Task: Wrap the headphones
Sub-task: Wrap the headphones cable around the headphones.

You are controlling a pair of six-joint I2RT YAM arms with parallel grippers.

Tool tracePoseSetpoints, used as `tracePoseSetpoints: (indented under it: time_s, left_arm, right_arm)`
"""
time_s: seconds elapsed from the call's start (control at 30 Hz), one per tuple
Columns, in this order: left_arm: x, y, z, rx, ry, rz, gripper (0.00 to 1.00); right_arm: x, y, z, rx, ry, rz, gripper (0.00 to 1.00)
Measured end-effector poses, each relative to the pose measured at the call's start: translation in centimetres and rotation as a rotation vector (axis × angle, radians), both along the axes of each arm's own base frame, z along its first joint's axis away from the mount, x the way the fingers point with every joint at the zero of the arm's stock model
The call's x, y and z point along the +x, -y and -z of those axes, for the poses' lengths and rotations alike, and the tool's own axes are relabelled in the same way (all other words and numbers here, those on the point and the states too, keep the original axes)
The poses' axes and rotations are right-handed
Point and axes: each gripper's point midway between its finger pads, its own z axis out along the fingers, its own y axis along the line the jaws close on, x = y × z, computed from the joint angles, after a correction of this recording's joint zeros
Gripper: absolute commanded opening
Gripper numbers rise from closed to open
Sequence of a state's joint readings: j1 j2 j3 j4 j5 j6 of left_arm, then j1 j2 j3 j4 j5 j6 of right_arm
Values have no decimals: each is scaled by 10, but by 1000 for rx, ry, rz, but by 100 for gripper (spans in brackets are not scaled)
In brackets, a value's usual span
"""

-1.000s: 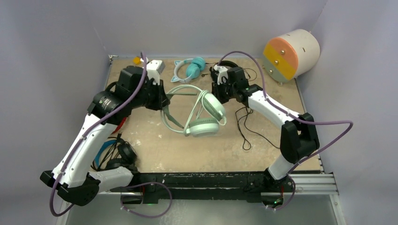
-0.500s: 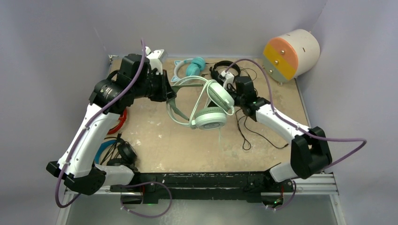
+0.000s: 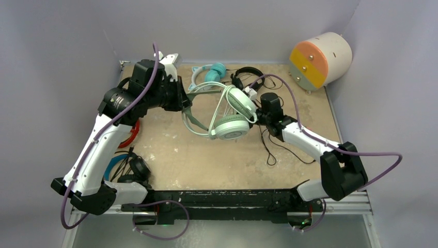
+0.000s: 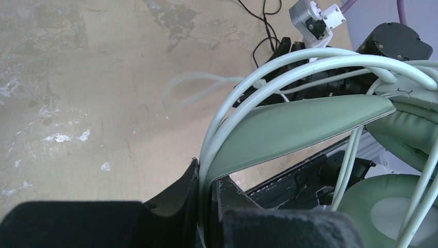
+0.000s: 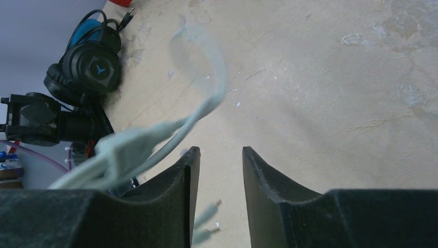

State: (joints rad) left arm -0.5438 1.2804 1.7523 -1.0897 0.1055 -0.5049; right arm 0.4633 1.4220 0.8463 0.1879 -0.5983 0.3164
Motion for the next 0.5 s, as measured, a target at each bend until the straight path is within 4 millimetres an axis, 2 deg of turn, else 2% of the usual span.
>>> tracePoseSetpoints:
  time_s: [0.23, 0.5]
  left_arm:
    - [1, -3, 7, 15, -9, -13, 0]
    - [4, -7, 23, 48, -39, -34, 0]
  right_arm:
    - [-1, 3, -1, -10, -1, 10, 41]
    - [0, 20, -10, -58, 48, 102, 46]
